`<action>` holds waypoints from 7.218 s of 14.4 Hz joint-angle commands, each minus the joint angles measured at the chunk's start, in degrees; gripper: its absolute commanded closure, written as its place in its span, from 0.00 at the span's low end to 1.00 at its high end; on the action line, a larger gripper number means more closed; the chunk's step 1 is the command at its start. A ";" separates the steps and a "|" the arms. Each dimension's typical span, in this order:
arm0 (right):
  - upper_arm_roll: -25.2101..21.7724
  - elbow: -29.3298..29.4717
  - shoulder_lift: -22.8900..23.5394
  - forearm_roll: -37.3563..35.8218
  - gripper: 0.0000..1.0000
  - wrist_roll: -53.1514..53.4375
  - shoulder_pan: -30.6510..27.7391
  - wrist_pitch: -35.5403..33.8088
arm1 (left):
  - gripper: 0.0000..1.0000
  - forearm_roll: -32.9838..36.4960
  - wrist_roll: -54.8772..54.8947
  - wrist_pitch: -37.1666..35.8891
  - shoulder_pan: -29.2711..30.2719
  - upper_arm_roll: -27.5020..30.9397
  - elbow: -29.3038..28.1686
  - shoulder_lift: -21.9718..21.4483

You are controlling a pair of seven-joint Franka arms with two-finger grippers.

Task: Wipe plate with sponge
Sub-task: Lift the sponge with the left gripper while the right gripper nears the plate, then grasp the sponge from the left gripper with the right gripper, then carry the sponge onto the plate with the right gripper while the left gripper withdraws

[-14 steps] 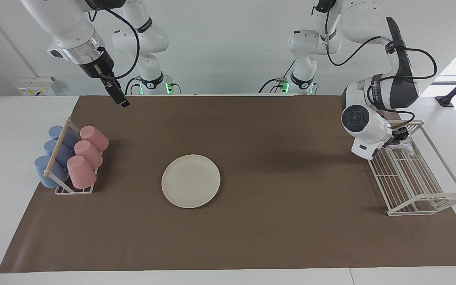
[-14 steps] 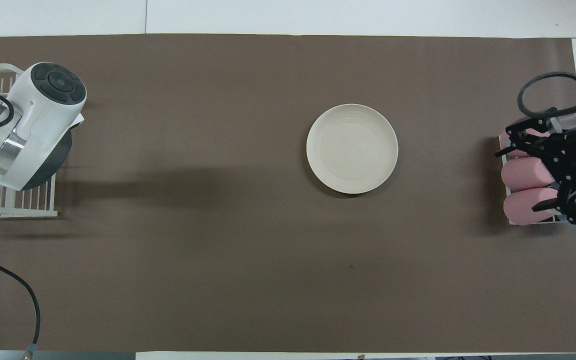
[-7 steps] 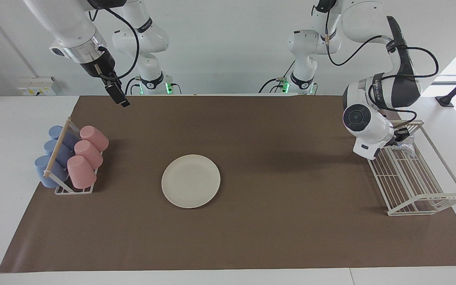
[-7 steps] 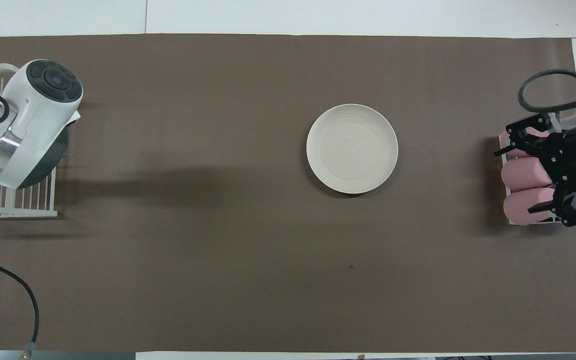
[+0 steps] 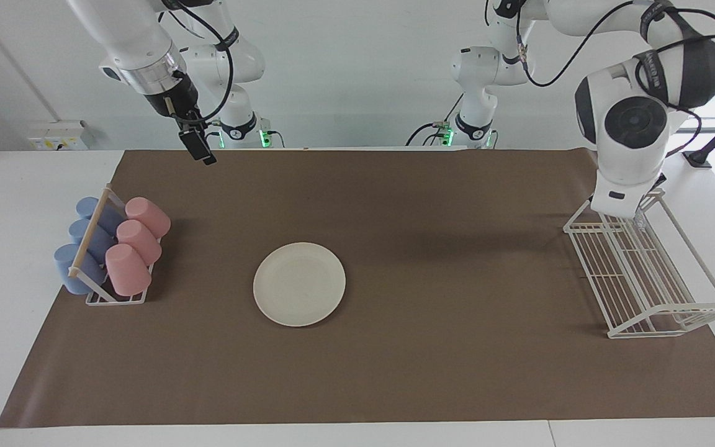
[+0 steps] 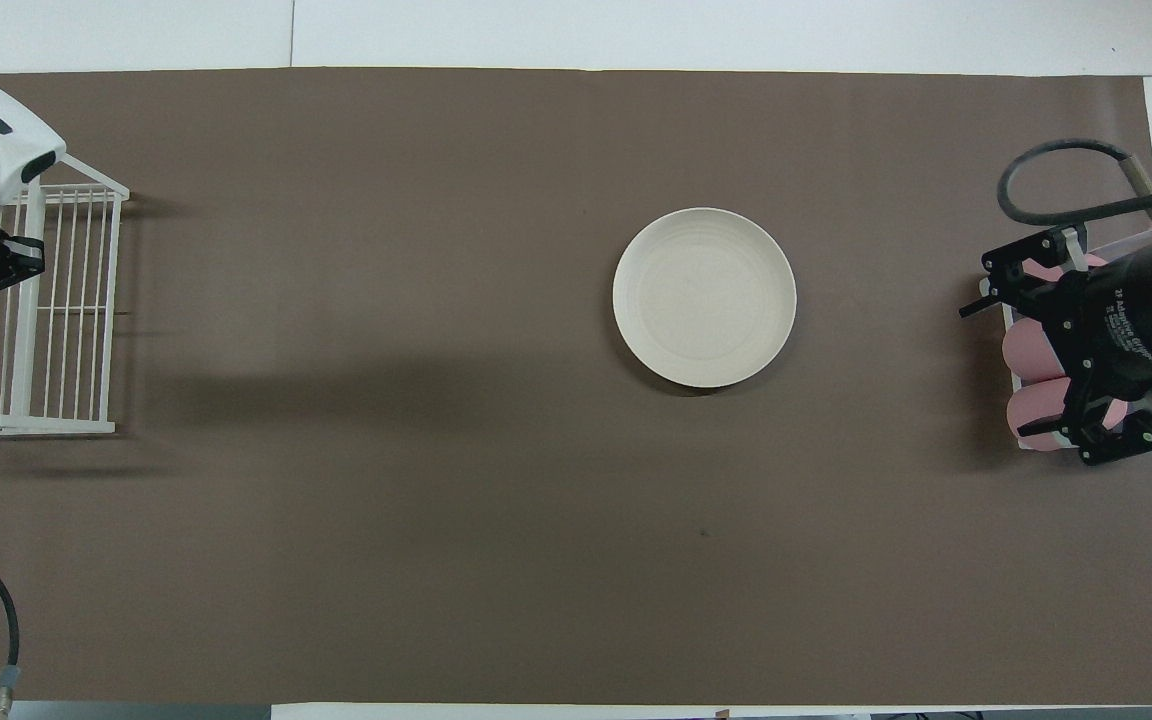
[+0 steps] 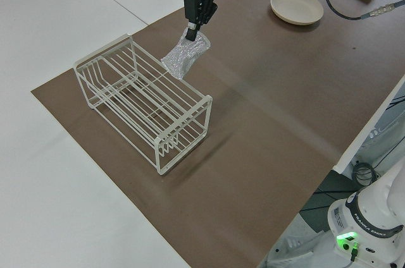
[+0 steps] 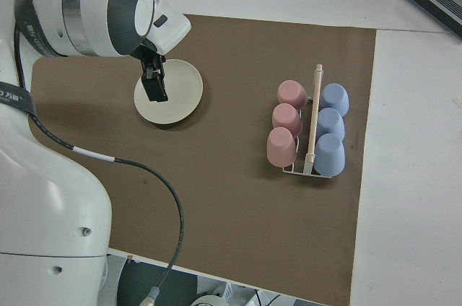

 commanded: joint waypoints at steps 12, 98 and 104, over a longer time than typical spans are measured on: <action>3.83 -2.90 -1.94 0.64 0.00 1.90 -0.42 5.58 | 1.00 -67.52 -15.45 1.29 12.38 0.50 -6.02 -10.34; 10.51 -28.04 21.87 0.64 1.00 -6.26 5.56 66.30 | 0.00 -71.62 21.82 27.07 5.96 -0.20 -55.73 -33.30; 10.42 -28.04 23.64 0.64 1.00 -17.87 0.37 68.25 | 0.00 -54.13 21.73 27.16 6.05 -0.20 -55.12 -32.69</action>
